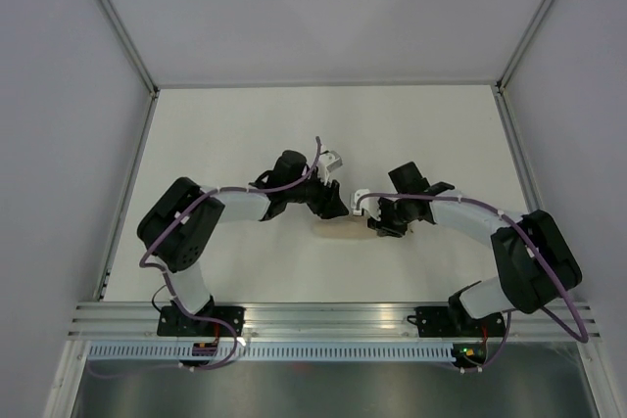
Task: Fold the napkin, place the utensils inside, and roll it up
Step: Roll the napkin with the utensil
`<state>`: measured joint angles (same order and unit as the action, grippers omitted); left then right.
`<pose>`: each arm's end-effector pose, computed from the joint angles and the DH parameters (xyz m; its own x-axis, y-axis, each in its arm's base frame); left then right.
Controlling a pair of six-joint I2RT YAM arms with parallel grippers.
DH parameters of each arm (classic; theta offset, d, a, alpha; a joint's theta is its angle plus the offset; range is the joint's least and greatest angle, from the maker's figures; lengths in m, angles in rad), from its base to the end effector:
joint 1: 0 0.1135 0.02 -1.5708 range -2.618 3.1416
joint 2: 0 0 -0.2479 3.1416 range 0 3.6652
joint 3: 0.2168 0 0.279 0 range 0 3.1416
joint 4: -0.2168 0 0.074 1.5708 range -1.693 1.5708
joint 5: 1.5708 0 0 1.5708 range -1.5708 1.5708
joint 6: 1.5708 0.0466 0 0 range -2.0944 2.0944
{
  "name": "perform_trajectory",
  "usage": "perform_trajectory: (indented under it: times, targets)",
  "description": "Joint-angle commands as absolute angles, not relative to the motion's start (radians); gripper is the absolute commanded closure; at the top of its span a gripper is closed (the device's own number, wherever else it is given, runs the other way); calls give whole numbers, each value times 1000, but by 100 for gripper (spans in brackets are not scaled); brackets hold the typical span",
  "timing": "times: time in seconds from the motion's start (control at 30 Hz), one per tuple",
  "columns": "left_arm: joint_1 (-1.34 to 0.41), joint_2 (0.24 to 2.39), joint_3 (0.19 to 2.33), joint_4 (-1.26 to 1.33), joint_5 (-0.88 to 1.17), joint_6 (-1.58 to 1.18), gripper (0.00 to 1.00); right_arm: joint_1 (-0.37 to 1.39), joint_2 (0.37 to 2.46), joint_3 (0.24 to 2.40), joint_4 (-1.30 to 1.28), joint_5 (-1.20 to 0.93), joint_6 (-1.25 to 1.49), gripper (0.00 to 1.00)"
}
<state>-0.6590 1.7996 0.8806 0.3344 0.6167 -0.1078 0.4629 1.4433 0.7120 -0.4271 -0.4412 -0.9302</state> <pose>0.2860 -0.2556 0.1129 -0.5285 0.2983 -0.7948 0.8288 0.3840 -0.4070 0.2398 0.1419 0.1157 -0.0434 -0.8319 -0.5532 -0.9901 0.1099 -0.0875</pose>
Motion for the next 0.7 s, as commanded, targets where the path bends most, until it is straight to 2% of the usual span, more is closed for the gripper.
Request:
perform_trajectory:
  times: [0.0,0.27,0.5,0.67]
  targets:
    - [-641,1698,792,602,485,-212,43,457,1531,768,-537,-472,-923,79]
    - [-658,1502,571,867,233,-246,40,423,1744,968,-750,-543,-976,80]
    - [-797,1422,541,813,20,-40,35,367,1917,1137,-911,-587,-1035,80]
    - [-882,1434,554,776,-55,115,33,338,2012,1239,-991,-614,-1049,79]
